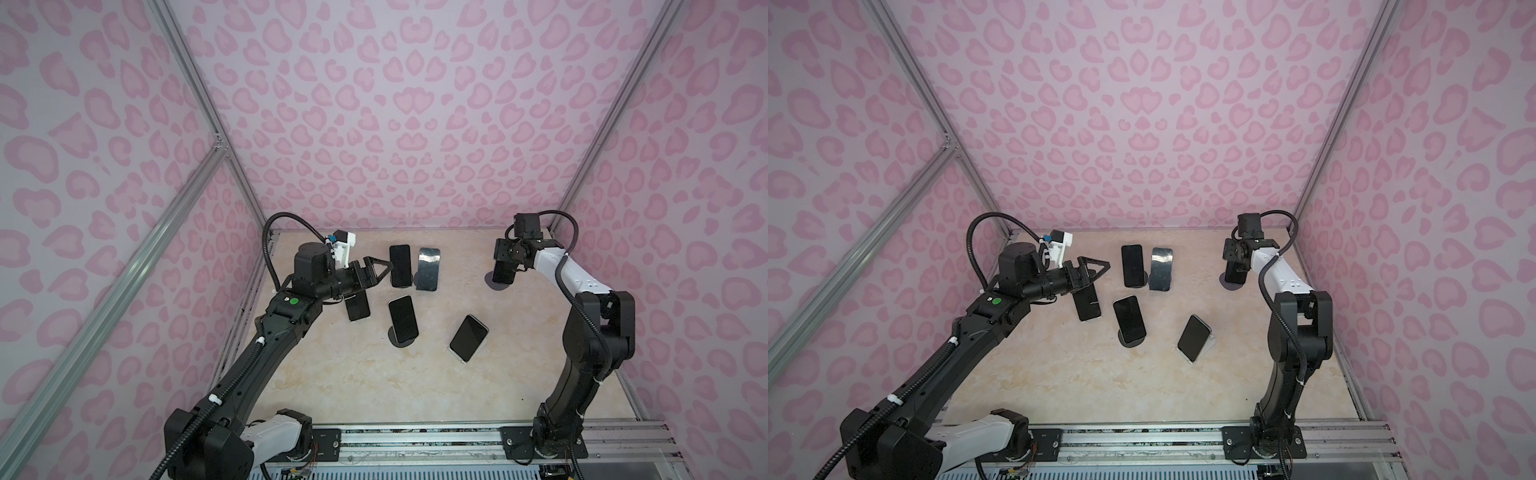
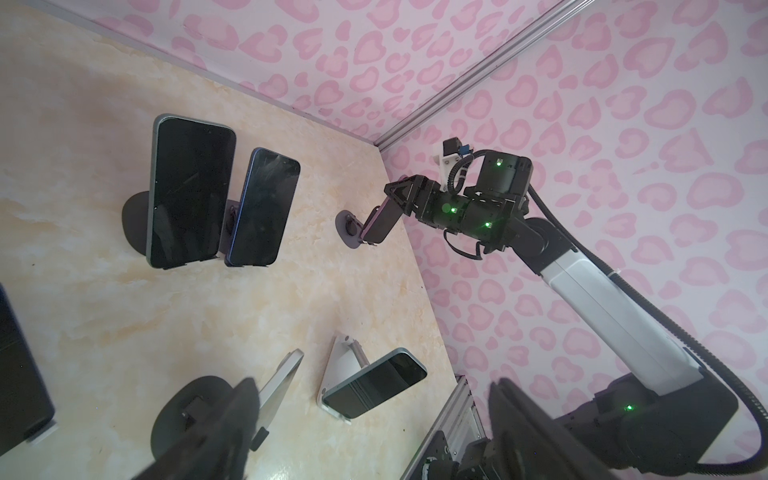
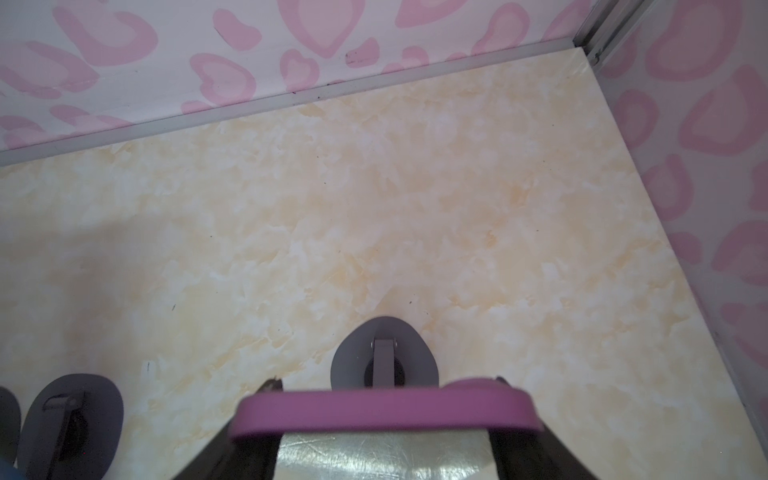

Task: Remove the phone from the phone stand
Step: 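Carry the held phone with the right gripper toward the robot, away from the stand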

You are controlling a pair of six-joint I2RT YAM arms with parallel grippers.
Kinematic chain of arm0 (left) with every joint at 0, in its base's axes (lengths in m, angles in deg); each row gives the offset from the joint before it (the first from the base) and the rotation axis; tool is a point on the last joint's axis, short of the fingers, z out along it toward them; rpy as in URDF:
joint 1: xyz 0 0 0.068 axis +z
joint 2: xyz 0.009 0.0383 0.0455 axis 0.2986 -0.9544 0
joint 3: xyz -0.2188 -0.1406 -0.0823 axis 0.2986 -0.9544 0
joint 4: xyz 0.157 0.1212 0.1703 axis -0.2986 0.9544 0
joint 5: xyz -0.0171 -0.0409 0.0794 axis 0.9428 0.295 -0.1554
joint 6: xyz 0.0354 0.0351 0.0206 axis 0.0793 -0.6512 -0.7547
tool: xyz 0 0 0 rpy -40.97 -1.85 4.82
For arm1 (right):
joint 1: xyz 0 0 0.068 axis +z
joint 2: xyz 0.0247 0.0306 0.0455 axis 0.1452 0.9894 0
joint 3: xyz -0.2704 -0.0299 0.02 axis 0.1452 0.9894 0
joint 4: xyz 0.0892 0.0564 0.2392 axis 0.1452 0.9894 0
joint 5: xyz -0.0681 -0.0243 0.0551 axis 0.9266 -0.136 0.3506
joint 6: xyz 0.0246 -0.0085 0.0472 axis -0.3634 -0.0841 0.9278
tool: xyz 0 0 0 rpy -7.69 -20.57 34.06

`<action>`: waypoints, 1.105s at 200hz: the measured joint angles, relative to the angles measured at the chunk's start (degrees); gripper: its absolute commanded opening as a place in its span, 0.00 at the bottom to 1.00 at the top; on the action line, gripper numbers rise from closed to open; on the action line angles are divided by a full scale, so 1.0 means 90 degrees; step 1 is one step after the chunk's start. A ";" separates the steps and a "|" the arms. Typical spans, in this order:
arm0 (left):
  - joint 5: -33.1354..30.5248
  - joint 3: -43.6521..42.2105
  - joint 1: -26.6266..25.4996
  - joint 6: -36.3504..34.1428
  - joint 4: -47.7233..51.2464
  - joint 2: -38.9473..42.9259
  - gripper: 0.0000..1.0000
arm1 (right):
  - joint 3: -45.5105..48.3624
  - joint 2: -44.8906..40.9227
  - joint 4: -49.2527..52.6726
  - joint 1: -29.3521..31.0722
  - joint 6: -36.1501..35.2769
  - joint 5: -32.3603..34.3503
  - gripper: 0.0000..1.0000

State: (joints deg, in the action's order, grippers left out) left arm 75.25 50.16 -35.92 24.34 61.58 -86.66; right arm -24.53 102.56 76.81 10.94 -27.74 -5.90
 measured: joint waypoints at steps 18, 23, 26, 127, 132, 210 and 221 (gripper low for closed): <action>0.0000 0.0000 0.0000 0.0000 0.0000 0.0000 0.90 | 0.0070 -0.0146 -0.0019 0.0024 0.0000 0.0005 0.67; 0.0000 0.0000 0.0000 0.0000 0.0000 0.0000 0.90 | 0.0080 -0.0189 -0.0017 0.0036 0.0000 0.0007 0.67; 0.0000 -0.0005 0.0000 0.0000 0.0000 0.0000 0.90 | 0.0085 -0.0214 -0.0017 0.0034 0.0000 0.0007 0.67; 0.0005 -0.0053 0.0000 0.0005 -0.0029 0.0092 0.90 | 0.0855 -0.1018 -0.0007 0.0214 0.0068 0.0124 0.65; 0.0005 -0.0061 0.0000 0.0005 -0.0029 0.0100 0.89 | 0.0886 -0.1061 0.0000 0.0221 0.0068 0.0121 0.65; 0.0007 -0.0109 0.0000 0.0073 -0.0051 0.0270 0.90 | 0.1800 -0.2110 0.0537 0.0379 0.0143 0.0236 0.63; 0.0007 -0.0124 -0.0002 0.0075 -0.0070 0.0291 0.89 | 0.1991 -0.2310 0.0668 0.0379 0.0170 0.0240 0.63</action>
State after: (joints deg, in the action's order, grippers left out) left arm 75.32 49.05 -35.94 25.02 60.95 -84.04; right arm -6.61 81.77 82.82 14.35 -26.21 -3.74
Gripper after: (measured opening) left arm 0.896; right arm 0.728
